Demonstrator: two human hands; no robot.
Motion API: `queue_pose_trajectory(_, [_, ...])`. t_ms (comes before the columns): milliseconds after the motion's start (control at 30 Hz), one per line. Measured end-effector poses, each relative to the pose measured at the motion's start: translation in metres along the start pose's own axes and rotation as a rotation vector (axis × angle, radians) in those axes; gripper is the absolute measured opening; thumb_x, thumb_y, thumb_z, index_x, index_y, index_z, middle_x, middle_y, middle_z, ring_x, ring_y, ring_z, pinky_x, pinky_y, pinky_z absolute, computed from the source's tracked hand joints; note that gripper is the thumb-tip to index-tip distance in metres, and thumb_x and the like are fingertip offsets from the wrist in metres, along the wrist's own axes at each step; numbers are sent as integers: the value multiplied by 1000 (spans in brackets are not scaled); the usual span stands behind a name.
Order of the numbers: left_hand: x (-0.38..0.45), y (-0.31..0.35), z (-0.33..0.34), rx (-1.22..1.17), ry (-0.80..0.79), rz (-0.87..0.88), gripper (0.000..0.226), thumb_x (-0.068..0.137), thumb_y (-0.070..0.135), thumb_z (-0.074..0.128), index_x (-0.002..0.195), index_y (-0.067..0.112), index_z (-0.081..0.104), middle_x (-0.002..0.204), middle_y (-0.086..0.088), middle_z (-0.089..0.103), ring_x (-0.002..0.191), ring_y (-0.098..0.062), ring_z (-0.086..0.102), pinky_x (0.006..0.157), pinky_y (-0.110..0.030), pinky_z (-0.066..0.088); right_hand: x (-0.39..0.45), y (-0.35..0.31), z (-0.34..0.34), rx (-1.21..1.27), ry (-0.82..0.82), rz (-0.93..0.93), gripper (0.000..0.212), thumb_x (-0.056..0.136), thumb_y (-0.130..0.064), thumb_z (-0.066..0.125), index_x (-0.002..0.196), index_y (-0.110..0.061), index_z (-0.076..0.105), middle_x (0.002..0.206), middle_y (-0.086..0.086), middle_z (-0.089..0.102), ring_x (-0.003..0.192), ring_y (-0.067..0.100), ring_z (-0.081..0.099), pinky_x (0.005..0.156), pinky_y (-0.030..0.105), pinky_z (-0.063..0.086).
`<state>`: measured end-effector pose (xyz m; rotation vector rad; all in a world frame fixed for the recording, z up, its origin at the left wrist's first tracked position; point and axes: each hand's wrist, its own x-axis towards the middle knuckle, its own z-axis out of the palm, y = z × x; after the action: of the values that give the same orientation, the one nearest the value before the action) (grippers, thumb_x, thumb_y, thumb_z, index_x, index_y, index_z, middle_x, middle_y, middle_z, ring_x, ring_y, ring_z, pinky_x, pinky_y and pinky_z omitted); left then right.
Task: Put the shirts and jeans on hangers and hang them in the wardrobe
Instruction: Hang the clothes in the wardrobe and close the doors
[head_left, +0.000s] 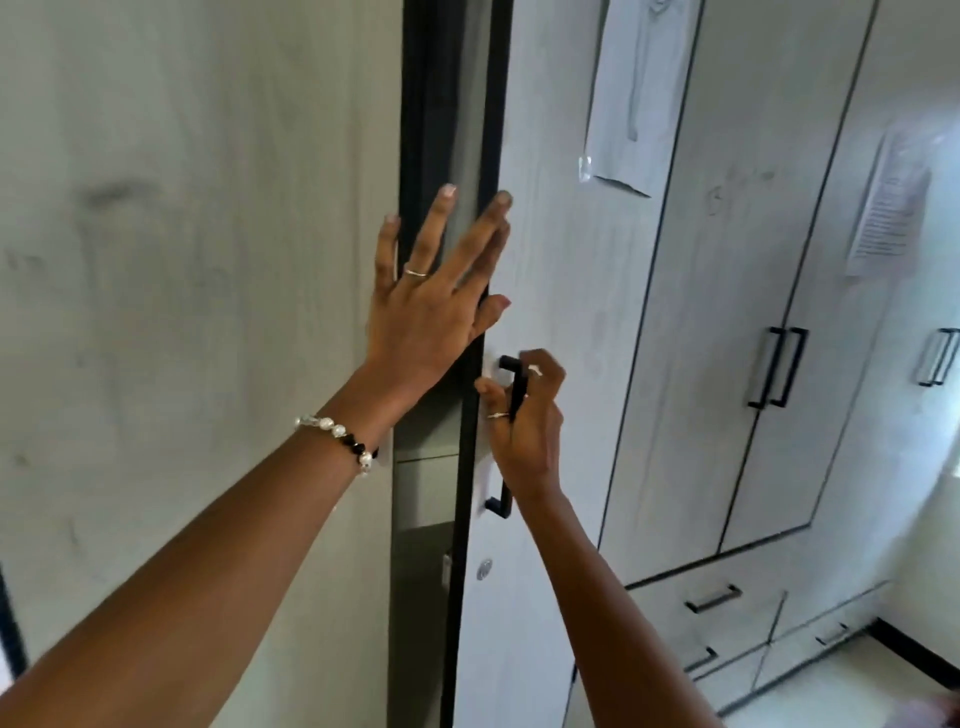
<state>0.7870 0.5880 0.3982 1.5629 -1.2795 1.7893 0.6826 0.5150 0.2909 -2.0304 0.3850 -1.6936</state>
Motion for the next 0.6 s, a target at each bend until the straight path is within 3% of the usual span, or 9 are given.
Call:
queue_pose_trajectory(100, [-2,-15,14,42,-30,30,69,96,53,33,153,22,9,159,8,12,145,-29,15,111,-58,8,15,3,13,17,-31,39,55,91,-33,62,132,-23,27,95,-1,63,66,7,61,69,20,54])
queue_pose_trajectory(233, [-7,-37,38,62,-91,27,70,97,52,32,153,19,4,160,7,5,146,-29,9,111,-58,3,33,7,36,-65,-51,44,46,87,-44,62,121,-25,37,73,6,61,56,21,59,59,41,56])
queue_pose_trajectory(267, [-8,-41,44,59,-116,22,70,98,51,32,153,19,4,160,6,4,147,-30,7,111,-58,1,35,9,42,-74,-64,54,45,87,-44,62,119,-25,37,70,7,59,55,22,58,59,40,55])
queue_pose_trajectory(333, [-12,-47,56,58,-151,-9,70,98,51,32,153,20,2,160,7,2,147,-30,4,109,-60,-2,38,15,53,-103,-98,67,44,88,-40,65,118,-22,39,67,3,56,54,16,55,56,26,52])
queue_pose_trajectory(367, [-14,-49,62,62,-168,-32,71,97,50,33,153,20,1,160,8,0,147,-30,2,108,-61,-3,39,18,58,-132,-125,89,43,88,-38,65,118,-19,40,67,-1,54,55,11,53,53,15,45])
queue_pose_trajectory(433, [-14,-52,70,48,-210,-77,75,95,50,38,153,21,0,160,9,-1,147,-28,-2,105,-65,-6,40,28,66,-224,-211,145,36,90,-35,65,112,-14,46,74,-6,52,61,3,50,54,9,36])
queue_pose_trajectory(600, [-1,-65,82,43,-315,-109,90,83,47,61,152,17,12,159,2,13,147,-27,-10,102,-65,-15,32,58,94,-381,-390,227,26,91,-34,64,90,-9,56,83,4,56,69,15,54,64,28,49])
